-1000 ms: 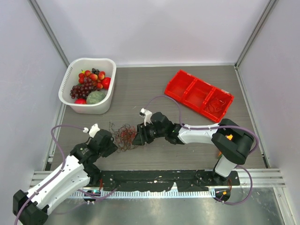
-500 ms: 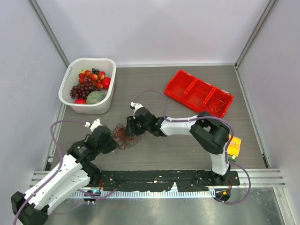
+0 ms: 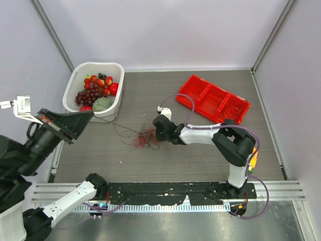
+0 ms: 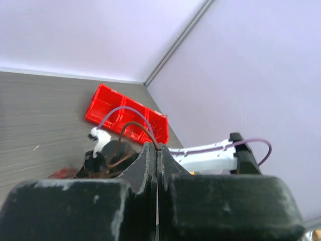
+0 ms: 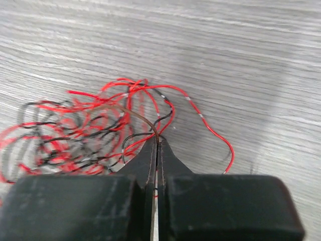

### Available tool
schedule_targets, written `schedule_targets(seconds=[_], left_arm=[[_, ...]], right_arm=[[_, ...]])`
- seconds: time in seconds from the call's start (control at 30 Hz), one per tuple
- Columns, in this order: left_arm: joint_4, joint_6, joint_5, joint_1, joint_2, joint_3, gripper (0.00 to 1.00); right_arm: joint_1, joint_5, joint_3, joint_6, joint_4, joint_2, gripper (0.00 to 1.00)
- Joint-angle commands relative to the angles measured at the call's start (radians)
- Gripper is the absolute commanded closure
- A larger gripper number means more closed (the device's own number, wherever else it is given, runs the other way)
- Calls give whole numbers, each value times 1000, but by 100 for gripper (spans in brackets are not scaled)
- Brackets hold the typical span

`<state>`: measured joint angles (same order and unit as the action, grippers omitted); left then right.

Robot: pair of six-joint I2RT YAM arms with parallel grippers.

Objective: Untangle the cables
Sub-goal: Untie the cable.

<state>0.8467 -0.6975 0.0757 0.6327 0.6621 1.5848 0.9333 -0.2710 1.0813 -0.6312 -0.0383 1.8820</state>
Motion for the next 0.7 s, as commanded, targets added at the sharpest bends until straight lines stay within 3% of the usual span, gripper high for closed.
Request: schedule_targets(seconds=[0.0,0.13,0.27,0.33,0.43,0.53,0.67], left_arm=[[-52,164,-64,-5,106,251,100],[-66,170,-48,-5,206,417,100],[-136,121,-62,-4,258,449,100],[-135,113,-44,-5,283,477,100],[-127,116,-10,-5,317,549,100],[-143,118,-7,-5,341,605,100],[-169,102,-34,-5,376,673,100]], right_arm=[[-65,-126,-118,-22,-60,-112,99],[-88,-128,-187,-6,-43,-185,98],[-93,-112,-198,24,-31,-205,94],[-91,-105,-193,28,-31,-204,87],[-96,-94,-192,63,-37,-215,62],[-119,-50,-201,90,-55,-268,48],[-134,74,-248,206,-54,-423,44]])
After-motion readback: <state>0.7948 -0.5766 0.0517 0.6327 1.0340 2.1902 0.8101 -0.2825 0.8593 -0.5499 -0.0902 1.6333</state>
